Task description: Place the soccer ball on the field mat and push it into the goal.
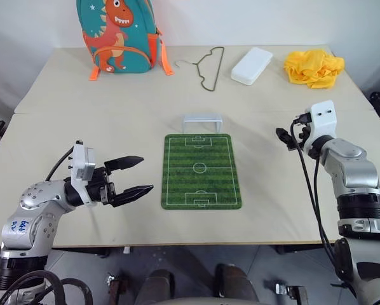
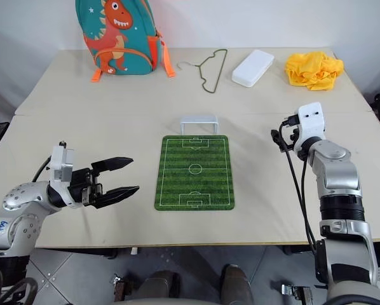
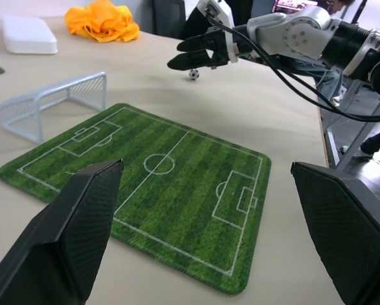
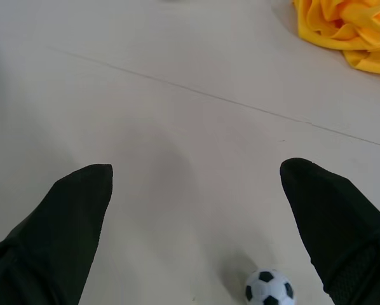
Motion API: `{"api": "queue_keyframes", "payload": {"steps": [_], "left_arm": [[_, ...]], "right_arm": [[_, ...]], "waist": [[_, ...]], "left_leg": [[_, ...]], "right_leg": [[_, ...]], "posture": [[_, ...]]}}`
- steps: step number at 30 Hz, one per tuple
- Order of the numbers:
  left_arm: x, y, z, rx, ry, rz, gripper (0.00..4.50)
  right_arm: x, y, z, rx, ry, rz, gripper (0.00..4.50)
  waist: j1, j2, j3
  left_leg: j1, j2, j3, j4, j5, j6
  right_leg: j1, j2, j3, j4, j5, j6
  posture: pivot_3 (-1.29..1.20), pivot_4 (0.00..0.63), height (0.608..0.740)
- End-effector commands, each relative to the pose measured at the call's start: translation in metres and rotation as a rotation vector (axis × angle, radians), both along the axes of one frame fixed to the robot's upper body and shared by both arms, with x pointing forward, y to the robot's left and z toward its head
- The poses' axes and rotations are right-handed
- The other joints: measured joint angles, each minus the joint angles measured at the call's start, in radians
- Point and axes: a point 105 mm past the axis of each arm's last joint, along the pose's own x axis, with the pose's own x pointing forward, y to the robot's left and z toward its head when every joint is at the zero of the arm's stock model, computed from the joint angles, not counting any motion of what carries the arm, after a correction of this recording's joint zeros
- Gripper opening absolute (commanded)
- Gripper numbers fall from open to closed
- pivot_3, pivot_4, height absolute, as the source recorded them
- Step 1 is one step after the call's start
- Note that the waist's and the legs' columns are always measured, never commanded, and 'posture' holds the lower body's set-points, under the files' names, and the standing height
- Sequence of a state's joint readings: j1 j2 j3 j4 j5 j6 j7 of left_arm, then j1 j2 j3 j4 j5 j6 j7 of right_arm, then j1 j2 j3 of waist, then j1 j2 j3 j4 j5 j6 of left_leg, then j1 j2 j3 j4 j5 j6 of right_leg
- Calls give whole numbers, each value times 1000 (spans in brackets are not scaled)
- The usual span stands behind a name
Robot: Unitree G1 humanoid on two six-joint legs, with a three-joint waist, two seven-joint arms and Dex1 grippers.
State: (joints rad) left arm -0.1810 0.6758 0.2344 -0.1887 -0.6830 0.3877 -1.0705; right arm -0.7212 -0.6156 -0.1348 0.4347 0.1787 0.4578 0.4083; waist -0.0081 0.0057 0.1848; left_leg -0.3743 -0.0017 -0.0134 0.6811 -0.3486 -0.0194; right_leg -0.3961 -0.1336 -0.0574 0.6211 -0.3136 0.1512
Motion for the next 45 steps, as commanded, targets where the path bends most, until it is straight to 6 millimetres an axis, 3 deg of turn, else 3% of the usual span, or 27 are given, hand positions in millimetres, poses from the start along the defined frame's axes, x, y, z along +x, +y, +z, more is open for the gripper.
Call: {"api": "queue_keyframes", "payload": {"steps": [1,8,22,33,35,37,40,45], "left_arm": [[-5,0,10,-20,-41,-4,4500],[-4,-3,9,-24,-36,-17,4500],[1,-3,13,-28,-50,-21,4500],[2,-1,11,-34,-52,-16,4500],[0,2,9,-32,-49,-14,4500],[-2,5,6,-17,-47,-17,4500],[-5,10,0,9,-29,-35,4500],[-10,16,-13,64,-51,-54,4500]], "right_arm": [[-2,-18,15,23,-50,-39,4456],[0,-35,-13,62,25,-86,4456],[7,-41,-33,159,51,-117,4456],[7,-38,-35,159,35,-96,892],[7,-37,-25,175,-9,-69,855],[7,-23,-3,178,-102,58,855],[-16,44,34,166,-247,542,855],[-68,127,16,36,-134,1099,855]], "waist": [[0,0,0],[-2,0,0],[-22,0,0],[-20,0,0],[-21,0,0],[-22,0,0],[-24,1,0],[-22,1,1]], "left_leg": [[0,0,0,1,0,0],[2,0,1,1,0,1],[2,0,1,0,0,0],[3,0,1,1,0,0],[3,0,1,1,0,0],[3,0,1,1,0,0],[3,0,1,0,0,0],[4,2,1,0,0,0]], "right_leg": [[1,0,0,0,0,0],[1,0,1,0,0,0],[2,0,1,1,0,0],[2,0,1,1,0,0],[2,0,1,1,0,0],[2,0,1,1,0,0],[2,0,1,0,0,0],[3,1,1,1,0,0]], "posture": [[0,150,740],[0,150,740],[0,150,740],[0,150,740],[0,150,740],[0,150,740],[0,150,740],[0,150,740]]}}
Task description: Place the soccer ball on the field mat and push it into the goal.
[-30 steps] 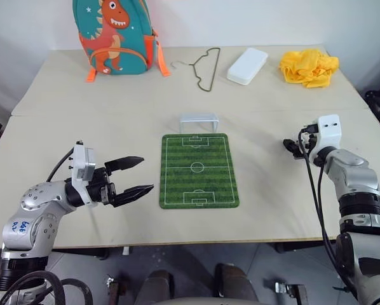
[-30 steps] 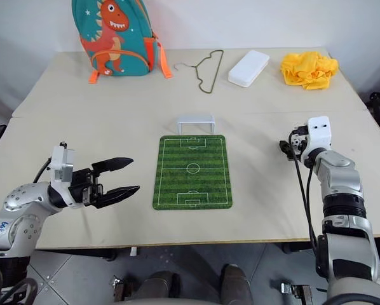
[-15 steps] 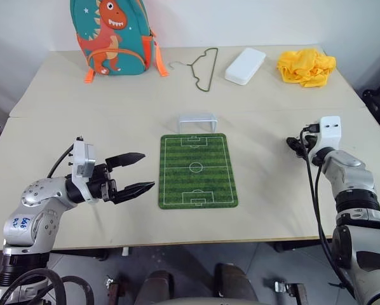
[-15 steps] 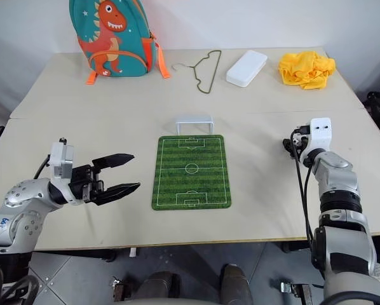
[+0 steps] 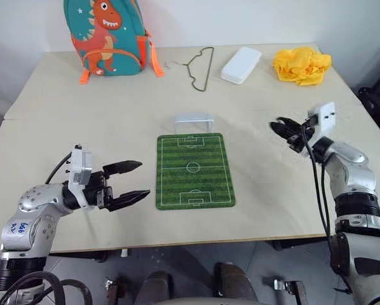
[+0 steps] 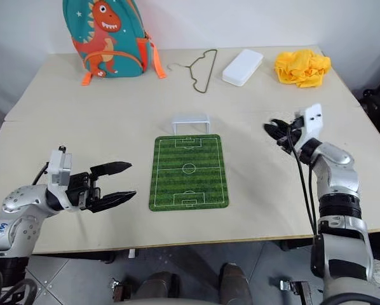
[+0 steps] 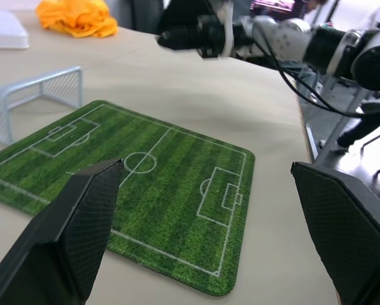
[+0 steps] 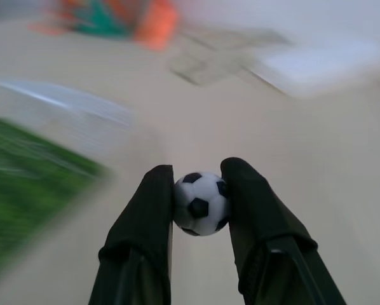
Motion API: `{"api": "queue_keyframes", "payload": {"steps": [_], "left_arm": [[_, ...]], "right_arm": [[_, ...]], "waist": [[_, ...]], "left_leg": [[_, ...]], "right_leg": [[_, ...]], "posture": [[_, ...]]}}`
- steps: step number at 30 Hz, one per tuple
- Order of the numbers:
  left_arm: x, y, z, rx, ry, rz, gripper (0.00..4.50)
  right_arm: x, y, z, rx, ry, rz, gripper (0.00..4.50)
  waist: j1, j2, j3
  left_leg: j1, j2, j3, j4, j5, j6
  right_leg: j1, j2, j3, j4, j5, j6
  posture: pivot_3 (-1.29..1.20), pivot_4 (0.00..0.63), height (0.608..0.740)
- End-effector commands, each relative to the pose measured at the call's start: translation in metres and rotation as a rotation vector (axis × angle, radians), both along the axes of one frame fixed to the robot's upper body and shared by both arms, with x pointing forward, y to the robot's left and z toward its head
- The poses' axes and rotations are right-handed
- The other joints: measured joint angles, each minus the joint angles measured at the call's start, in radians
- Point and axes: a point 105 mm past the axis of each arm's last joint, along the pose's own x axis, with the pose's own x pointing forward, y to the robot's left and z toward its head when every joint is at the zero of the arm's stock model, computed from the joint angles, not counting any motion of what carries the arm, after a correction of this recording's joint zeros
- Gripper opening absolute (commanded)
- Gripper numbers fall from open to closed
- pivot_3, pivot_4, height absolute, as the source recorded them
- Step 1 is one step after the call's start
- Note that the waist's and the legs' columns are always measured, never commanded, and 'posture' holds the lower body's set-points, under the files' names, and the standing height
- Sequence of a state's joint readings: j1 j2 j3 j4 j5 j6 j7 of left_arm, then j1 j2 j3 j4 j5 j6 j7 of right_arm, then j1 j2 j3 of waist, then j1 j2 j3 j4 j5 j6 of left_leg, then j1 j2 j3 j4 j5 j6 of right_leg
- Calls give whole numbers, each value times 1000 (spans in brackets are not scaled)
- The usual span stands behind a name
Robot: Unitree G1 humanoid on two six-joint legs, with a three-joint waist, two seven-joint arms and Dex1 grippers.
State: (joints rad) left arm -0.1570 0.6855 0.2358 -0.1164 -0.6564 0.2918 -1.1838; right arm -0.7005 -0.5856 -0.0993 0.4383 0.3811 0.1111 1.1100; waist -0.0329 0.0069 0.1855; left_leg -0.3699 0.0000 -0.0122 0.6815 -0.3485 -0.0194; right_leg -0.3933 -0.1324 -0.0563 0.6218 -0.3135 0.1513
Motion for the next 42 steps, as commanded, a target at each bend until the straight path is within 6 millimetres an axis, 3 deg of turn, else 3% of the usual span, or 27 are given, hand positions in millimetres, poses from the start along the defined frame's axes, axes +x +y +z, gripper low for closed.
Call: {"api": "queue_keyframes", "payload": {"steps": [1,2,5,10,18,35,42], "left_arm": [[-6,7,-6,52,-48,-8,4500],[-8,7,-11,66,-47,-16,4500],[-14,5,-20,80,-37,-38,4500],[-17,2,-23,77,-16,-47,4500],[-18,0,-23,81,-19,-40,4500],[-15,3,-20,83,-29,-22,4500],[-14,4,-20,80,-28,-17,4500]], "right_arm": [[-39,54,-10,-92,36,342,855],[-53,72,-19,-142,60,442,855],[-78,102,-49,-279,98,593,855],[-78,113,-84,-328,127,561,855],[-67,121,-92,-340,116,520,855],[-69,128,-102,-349,137,548,855],[-68,130,-98,-339,91,557,3106]], "waist": [[4,0,0],[5,0,0],[7,0,0],[15,-1,0],[4,-1,0],[4,-1,0],[4,-1,0]], "left_leg": [[0,0,0,0,0,0],[0,0,0,0,0,0],[-1,0,-1,1,0,0],[-1,-2,-2,2,0,0],[-1,-1,-2,1,0,0],[0,-1,-2,1,0,0],[0,-1,-2,1,0,0]], "right_leg": [[0,0,0,0,0,0],[0,0,0,0,0,0],[0,0,-1,0,0,0],[1,-2,-1,0,0,0],[0,-1,-1,1,0,0],[0,-1,-1,1,0,0],[0,-1,-1,2,0,0]], "posture": [[0,150,740],[0,150,740],[0,150,740],[0,150,740],[0,150,740],[0,150,740],[0,150,740]]}}
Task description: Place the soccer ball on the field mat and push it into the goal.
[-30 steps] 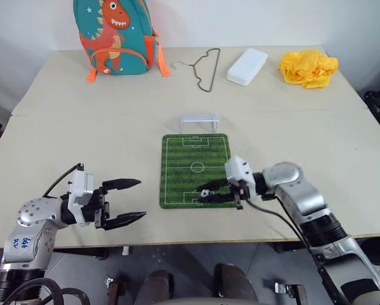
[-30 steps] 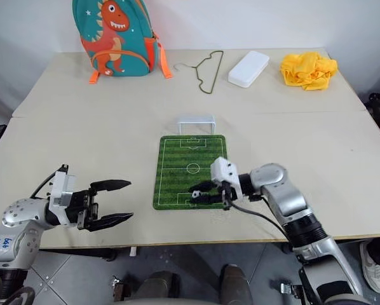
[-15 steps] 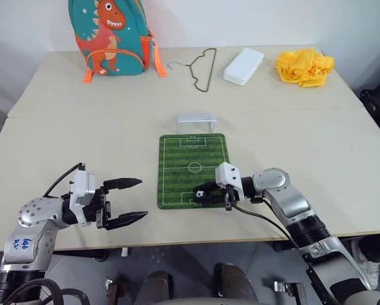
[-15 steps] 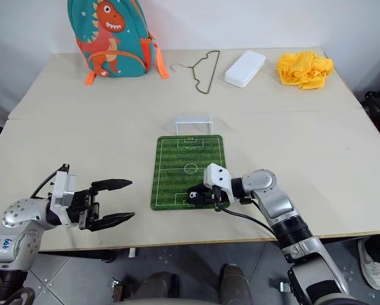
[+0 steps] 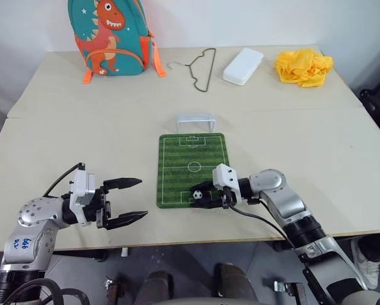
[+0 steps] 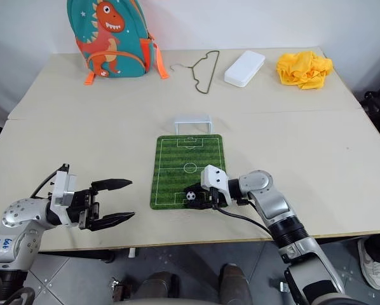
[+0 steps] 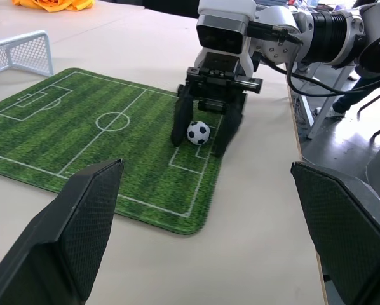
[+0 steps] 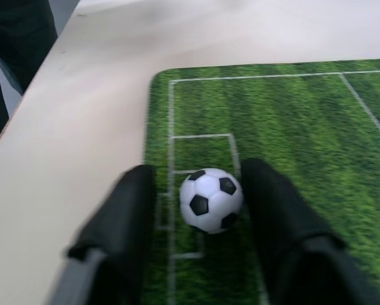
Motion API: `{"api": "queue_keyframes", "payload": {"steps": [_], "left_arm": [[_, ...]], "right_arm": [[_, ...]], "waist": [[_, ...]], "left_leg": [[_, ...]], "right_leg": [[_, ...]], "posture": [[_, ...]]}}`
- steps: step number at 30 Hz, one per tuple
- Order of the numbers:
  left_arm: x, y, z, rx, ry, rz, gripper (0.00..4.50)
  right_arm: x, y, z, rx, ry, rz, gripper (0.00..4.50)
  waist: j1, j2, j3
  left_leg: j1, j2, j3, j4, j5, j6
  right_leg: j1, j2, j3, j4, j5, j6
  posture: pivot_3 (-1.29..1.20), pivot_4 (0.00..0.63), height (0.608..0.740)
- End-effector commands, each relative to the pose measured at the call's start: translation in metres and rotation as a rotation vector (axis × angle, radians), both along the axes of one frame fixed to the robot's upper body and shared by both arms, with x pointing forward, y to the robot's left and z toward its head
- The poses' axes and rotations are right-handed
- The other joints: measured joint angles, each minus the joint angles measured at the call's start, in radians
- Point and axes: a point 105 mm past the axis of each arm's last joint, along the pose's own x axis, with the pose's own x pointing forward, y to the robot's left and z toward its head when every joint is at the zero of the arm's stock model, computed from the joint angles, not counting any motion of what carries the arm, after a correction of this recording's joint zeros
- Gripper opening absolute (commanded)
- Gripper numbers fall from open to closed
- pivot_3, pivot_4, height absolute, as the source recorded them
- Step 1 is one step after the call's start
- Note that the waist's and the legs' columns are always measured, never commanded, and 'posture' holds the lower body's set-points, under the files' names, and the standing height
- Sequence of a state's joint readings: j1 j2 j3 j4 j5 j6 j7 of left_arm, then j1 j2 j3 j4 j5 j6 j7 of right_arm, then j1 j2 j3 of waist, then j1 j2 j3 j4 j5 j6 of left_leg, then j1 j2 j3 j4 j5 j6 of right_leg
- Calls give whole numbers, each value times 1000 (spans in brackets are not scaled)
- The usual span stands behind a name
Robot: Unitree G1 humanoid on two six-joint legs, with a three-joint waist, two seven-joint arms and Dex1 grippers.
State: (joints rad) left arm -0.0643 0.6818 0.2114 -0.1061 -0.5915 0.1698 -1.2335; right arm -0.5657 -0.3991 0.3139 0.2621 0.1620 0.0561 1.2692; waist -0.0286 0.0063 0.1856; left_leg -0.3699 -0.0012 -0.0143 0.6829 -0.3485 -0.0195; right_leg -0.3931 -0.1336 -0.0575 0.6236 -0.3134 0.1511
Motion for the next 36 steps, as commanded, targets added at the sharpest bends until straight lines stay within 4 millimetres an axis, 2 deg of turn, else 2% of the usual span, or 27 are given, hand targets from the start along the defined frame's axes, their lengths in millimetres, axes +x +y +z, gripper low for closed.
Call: {"api": "queue_keyframes", "payload": {"steps": [1,7,10,13,17,23,26,29,33,36], "left_arm": [[0,1,6,5,-26,4,4500],[-1,1,6,1,-22,2,4500],[-1,0,6,-3,-20,-1,4500],[-1,0,6,-6,-17,-3,4500],[-2,0,6,-7,-13,-6,4500],[1,4,8,-1,-29,7,4500],[3,7,9,4,-37,4,4500],[4,7,10,8,-43,-4,4500],[6,7,9,14,-43,-12,4500],[6,7,9,16,-41,-16,4500]], "right_arm": [[1,3,4,17,-44,14,3106],[-1,3,5,28,-37,29,3106],[-2,5,14,90,-47,36,3106],[-1,6,32,176,-95,46,3106],[6,-6,56,254,-159,-1,3106],[-10,-45,72,234,-192,-13,3106],[-22,-71,68,184,-166,-53,2550],[-32,-85,60,143,-151,-79,1505],[-50,-95,39,63,-136,-67,139],[-60,-95,26,44,-118,-53,60]], "waist": [[0,0,0],[0,0,0],[0,0,0],[0,0,0],[1,0,0],[6,0,0],[6,0,0],[7,0,0],[3,0,0],[4,-1,0]], "left_leg": [[0,0,0,0,0,0],[0,0,0,0,0,0],[0,0,0,0,0,0],[0,0,0,0,0,0],[0,0,-1,0,0,0],[-1,0,-1,0,0,0],[-1,0,-1,-1,0,0],[-1,0,0,-1,0,0],[0,0,1,-1,0,0],[0,0,1,-1,0,0]], "right_leg": [[0,0,0,0,0,0],[0,0,0,0,0,0],[0,0,0,0,0,0],[0,0,0,0,0,0],[0,0,0,0,0,0],[0,0,-1,0,0,0],[0,0,-1,-1,0,0],[1,0,-1,-2,0,0],[1,0,-1,-2,0,0],[1,0,-1,-1,0,0]], "posture": [[0,150,740],[0,150,740],[0,150,740],[0,150,740],[0,150,740],[0,150,740],[0,150,740],[0,150,740],[0,150,740],[0,150,740]]}}
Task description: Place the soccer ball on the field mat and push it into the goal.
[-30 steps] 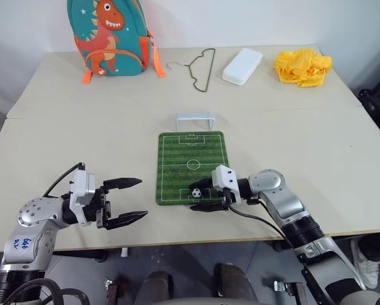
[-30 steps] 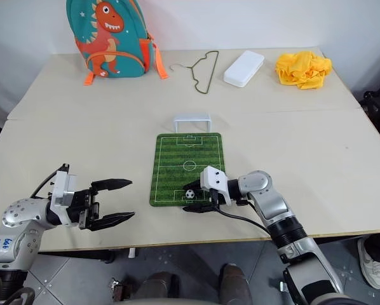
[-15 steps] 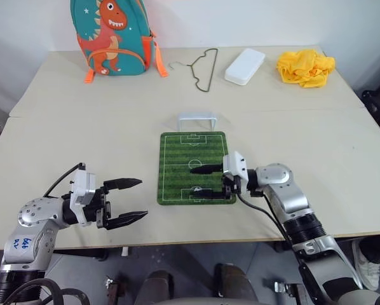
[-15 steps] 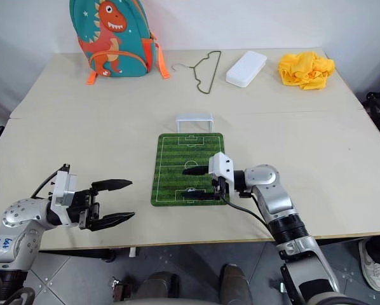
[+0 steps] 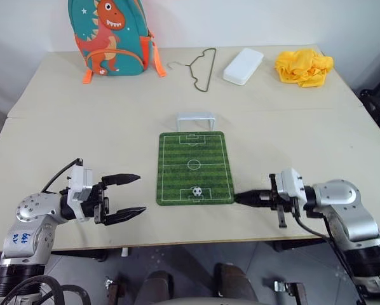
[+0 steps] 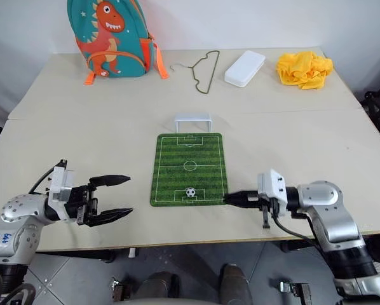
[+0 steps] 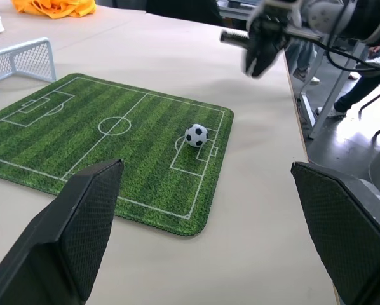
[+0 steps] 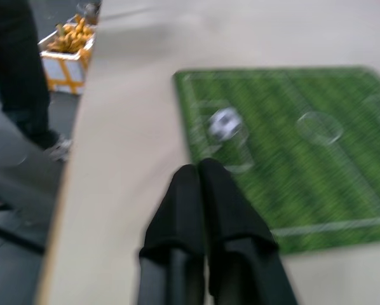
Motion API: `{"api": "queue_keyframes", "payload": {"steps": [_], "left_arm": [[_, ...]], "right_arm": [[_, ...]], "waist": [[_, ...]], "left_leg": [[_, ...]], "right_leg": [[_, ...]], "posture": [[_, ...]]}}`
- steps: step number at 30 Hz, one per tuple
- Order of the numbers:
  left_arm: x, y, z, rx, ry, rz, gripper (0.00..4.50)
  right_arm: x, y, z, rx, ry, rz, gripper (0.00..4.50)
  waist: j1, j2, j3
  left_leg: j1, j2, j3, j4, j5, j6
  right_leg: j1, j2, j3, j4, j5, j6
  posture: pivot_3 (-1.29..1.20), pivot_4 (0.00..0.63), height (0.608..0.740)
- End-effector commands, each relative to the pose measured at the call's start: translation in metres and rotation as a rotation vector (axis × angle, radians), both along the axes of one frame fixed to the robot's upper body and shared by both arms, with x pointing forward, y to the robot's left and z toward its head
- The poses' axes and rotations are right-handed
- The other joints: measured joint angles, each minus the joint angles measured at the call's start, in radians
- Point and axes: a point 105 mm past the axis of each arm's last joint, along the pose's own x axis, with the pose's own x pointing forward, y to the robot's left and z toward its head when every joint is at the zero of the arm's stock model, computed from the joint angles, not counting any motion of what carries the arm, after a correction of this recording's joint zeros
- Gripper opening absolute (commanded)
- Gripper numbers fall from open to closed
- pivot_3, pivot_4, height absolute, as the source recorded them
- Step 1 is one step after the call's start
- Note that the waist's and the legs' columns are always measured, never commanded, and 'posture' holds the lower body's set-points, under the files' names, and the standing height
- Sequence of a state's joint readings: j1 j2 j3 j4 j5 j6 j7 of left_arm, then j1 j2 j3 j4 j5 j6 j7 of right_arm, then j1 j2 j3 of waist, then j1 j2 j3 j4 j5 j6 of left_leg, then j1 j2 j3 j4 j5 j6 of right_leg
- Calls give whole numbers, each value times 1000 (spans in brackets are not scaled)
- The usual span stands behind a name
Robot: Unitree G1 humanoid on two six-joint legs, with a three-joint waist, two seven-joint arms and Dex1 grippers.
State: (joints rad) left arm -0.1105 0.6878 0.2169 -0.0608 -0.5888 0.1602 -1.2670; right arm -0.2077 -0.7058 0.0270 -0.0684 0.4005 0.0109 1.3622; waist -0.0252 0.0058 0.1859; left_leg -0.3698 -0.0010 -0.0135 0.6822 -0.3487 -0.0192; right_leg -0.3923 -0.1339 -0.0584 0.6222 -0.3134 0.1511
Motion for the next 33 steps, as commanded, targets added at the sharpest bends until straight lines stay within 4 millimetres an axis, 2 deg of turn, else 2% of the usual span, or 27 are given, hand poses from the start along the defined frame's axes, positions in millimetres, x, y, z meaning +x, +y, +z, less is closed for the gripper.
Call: {"api": "queue_keyframes", "payload": {"steps": [1,5,11,14,20,27,30,33], "left_arm": [[0,3,4,14,-21,-3,4500],[0,2,3,13,-12,-9,4500],[-1,0,1,16,5,-28,4500],[-2,-1,1,20,8,-33,4500],[-4,-3,0,22,10,-37,4500],[-6,-4,-1,19,9,-28,4500],[-5,-4,-1,18,8,-22,4500],[-5,-4,-1,12,4,-13,4500]], "right_arm": [[-12,2,-1,-16,-50,41,60],[-22,29,-12,25,-53,87,60],[-11,86,-19,91,-72,115,60],[-4,103,-19,93,-80,118,60],[4,116,-23,73,-90,127,60],[20,114,-19,74,-95,111,60],[32,113,-16,68,-118,93,60],[56,110,-7,54,-189,45,60]], "waist": [[1,0,0],[0,0,0],[0,0,0],[-2,-1,-1],[3,-1,-1],[-2,-1,-1],[-3,-1,-1],[-5,-1,-1]], "left_leg": [[0,0,0,0,0,0],[0,0,0,0,0,0],[0,0,-1,1,0,0],[1,1,-1,1,0,-1],[0,-1,-2,1,0,0],[0,0,-2,1,0,-1],[0,0,-2,1,0,-1],[0,0,-2,1,0,-1]], "right_leg": [[0,0,0,0,0,0],[0,0,0,0,0,0],[0,0,1,1,0,0],[-1,1,1,2,0,0],[0,0,0,2,0,-1],[-1,0,0,2,0,-1],[-1,0,0,2,0,-1],[-1,0,0,2,0,-1]], "posture": [[0,150,740],[0,150,740],[0,150,740],[0,150,740],[0,150,740],[0,150,740],[0,150,740],[0,150,740]]}}
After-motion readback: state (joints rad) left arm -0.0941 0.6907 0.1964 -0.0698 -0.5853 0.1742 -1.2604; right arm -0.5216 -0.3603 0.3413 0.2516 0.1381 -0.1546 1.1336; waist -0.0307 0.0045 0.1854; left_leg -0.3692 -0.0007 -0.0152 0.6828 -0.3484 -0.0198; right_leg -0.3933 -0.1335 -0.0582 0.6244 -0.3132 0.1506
